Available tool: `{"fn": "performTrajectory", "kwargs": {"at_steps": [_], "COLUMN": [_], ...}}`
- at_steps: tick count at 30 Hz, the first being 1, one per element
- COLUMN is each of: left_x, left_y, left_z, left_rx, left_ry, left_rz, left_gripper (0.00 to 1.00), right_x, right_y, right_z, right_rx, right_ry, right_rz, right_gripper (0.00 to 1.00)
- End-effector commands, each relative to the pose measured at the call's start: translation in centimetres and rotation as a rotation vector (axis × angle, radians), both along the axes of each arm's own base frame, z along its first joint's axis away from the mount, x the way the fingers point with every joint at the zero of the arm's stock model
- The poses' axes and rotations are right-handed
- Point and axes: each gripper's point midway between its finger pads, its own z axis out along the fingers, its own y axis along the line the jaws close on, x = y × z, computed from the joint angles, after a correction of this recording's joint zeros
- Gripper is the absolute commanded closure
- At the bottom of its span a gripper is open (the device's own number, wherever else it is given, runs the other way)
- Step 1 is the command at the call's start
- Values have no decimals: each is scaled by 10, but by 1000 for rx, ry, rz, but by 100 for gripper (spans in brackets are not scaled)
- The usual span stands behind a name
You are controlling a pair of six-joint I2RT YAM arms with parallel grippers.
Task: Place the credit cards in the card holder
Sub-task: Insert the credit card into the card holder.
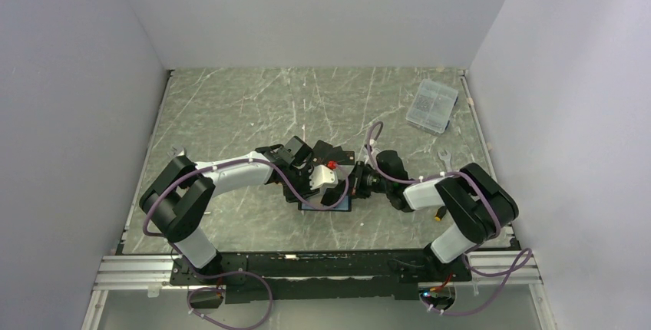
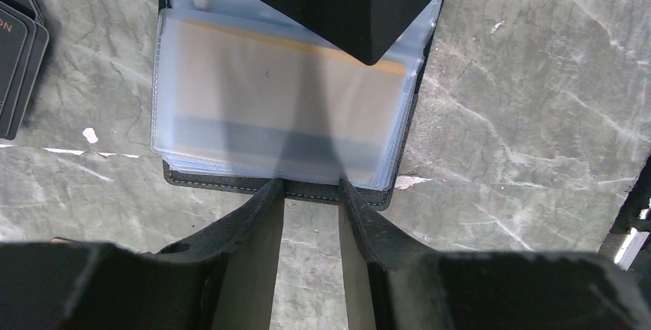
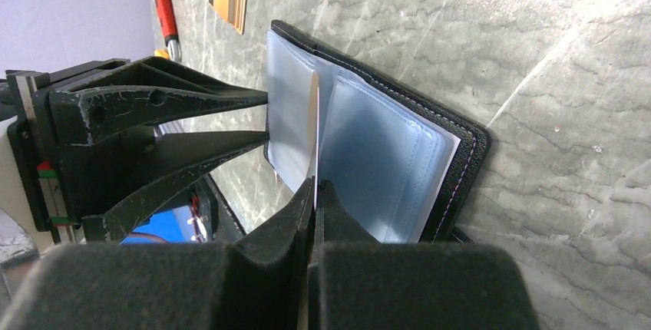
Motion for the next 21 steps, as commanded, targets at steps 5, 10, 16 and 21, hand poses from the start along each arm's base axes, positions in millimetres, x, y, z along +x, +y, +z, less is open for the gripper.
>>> {"fn": "performTrajectory", "kwargs": {"at_steps": [5,10,16,21], "left_x": [-9,-10,-10,-12], "left_y": [7,8,8,11], "left_z": [1,1,2,0], "left_rx": [25,25,24,34], "left_ry": [27,26,25,29], "left_rz": [-11,-13,-13,-16], "left_gripper": [64,64,64,64], "right_x": [3,2,5,8], "right_y": [12,15,19,17], "right_z": [-1,-2,-4,-4], "right_rx": [14,22,24,-1], "right_ry": [-28,-21,-20,-33], "right_rz": [15,17,24,13], "right_gripper": [100,100,100,100]}}
